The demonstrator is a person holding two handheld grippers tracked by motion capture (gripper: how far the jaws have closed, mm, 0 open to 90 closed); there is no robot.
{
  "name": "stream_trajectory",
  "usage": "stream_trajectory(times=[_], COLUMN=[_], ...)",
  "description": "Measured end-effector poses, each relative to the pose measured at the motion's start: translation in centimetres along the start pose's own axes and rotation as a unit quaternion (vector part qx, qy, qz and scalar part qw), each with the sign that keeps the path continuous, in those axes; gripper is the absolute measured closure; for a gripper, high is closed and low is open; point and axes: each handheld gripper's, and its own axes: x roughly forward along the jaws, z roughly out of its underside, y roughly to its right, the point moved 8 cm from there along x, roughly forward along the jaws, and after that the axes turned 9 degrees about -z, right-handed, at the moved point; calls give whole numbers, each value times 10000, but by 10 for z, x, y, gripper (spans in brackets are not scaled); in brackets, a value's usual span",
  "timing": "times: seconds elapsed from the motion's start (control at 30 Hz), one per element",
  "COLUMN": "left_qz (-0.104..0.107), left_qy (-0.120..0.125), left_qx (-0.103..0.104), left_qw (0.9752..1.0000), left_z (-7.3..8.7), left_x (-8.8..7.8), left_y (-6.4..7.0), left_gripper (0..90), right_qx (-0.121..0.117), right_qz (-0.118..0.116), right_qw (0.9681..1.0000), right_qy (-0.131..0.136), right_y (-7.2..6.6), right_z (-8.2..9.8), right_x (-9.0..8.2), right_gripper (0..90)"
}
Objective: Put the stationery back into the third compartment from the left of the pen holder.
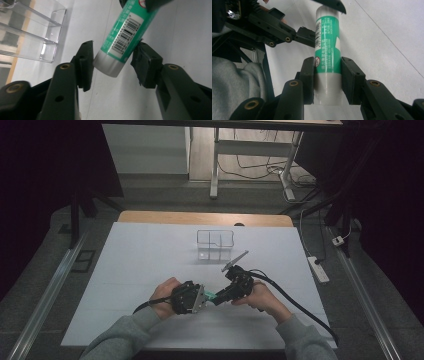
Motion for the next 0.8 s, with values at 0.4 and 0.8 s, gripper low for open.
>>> stream_trajectory(times=[0.4,0.8], left_qz=[168,73], left_qy=[83,232], left_qx=[-117,-1168], left_qw=[9998,9929], left_z=[3,18], left_x=[-1,-1], left_y=[0,-23], left_gripper=[655,657], right_qx=[-356,-1218], right_qz=[239,1079], right_qw=[9966,9615], right_qy=[701,2212], right_y=[-4,-9], right_z=[-12,-26], right_x=[-13,-48], right_gripper=[503,334])
